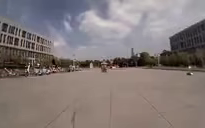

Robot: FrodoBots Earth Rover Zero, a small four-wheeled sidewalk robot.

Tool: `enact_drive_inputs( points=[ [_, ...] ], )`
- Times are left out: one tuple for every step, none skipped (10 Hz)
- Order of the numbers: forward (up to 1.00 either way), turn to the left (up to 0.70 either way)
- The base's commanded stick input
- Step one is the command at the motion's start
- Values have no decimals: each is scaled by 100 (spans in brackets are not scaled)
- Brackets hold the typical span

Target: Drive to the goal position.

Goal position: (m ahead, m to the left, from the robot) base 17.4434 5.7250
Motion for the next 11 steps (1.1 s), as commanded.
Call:
enact_drive_inputs(
  points=[
    [0, -70],
    [0, -70],
    [0, -70],
    [0, -70],
    [0, -70],
    [0, -70],
    [0, -70],
    [0, -70],
    [0, -70],
    [0, -70],
    [0, -70]
  ],
)
